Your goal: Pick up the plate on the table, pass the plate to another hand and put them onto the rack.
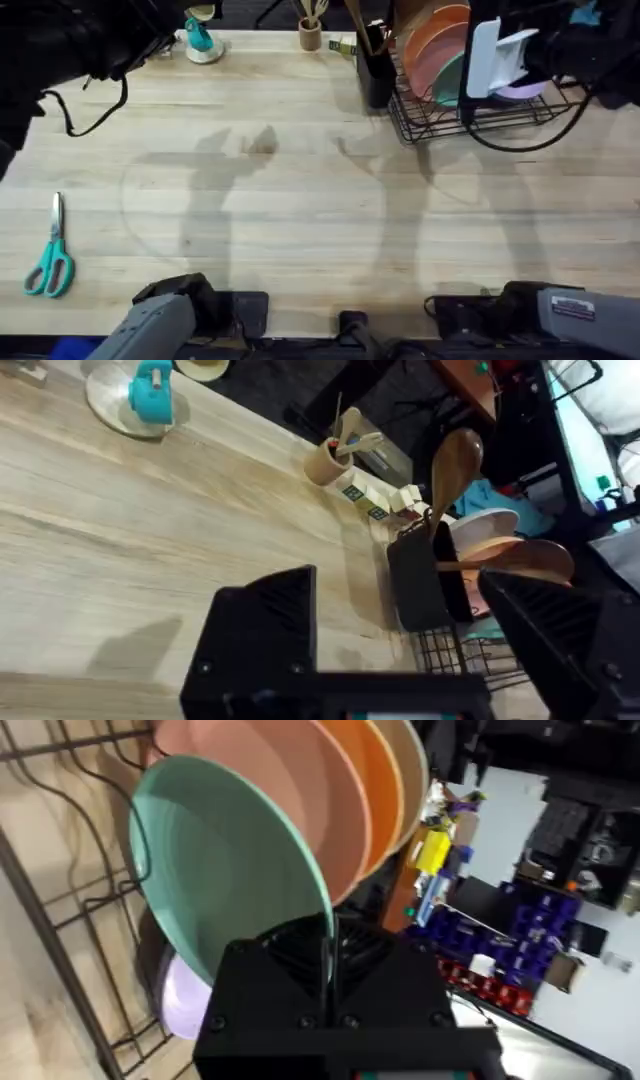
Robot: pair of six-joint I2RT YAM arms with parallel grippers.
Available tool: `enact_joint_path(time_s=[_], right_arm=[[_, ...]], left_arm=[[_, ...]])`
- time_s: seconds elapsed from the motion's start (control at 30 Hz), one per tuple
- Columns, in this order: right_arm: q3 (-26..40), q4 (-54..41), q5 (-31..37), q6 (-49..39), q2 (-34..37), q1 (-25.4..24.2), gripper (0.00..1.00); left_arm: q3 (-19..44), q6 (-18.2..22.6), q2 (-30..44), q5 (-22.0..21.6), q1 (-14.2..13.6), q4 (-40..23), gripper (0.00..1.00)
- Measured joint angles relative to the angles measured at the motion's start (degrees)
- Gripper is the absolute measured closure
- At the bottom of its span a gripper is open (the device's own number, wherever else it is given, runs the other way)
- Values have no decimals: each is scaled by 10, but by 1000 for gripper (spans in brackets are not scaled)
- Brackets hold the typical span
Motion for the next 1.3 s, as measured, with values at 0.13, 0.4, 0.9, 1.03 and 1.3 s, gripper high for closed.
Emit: enact_joint_path(time_s=[0.13,0.4,0.9,1.03,1.3], right_arm=[[0,-3,0,0,11,0,973],[10,-48,-7,0,10,19,973],[13,-83,-3,0,10,19,10],[13,-83,-2,5,10,19,8],[13,-129,-1,21,-1,19,8]], left_arm=[[0,0,0,-5,0,0,7],[0,0,0,-13,0,-1,7],[0,0,0,-13,0,-1,7],[0,0,0,-13,0,-1,7],[0,0,0,-15,0,-1,7]])
